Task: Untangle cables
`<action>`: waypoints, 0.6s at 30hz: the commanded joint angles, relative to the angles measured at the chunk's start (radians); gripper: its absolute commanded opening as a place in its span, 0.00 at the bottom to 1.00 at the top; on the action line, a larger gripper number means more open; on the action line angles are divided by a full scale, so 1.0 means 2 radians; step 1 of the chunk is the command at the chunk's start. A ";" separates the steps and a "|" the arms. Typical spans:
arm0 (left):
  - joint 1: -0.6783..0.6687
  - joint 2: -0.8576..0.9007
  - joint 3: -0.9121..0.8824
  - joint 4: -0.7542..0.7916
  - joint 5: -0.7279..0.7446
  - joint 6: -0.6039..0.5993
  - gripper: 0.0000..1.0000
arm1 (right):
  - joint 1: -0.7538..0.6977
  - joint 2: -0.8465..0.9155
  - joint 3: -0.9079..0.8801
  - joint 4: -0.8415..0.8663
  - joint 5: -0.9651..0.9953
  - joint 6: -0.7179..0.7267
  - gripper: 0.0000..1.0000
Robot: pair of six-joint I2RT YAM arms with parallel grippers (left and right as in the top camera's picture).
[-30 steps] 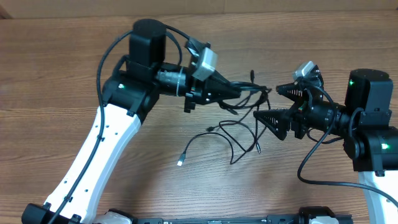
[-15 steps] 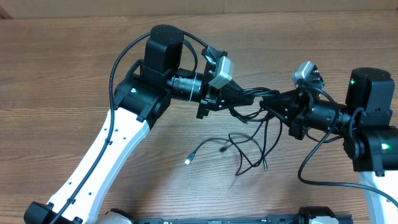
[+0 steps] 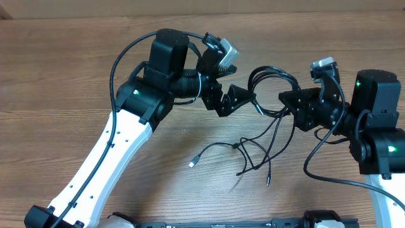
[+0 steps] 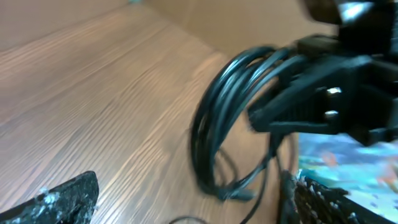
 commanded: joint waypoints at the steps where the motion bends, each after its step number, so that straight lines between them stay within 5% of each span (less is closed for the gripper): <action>1: -0.003 -0.012 0.006 -0.002 -0.058 -0.033 1.00 | -0.002 -0.006 0.004 0.008 0.028 0.046 0.04; 18: -0.016 -0.011 0.006 0.024 -0.123 -0.048 1.00 | -0.002 -0.006 0.004 0.014 -0.031 0.017 0.04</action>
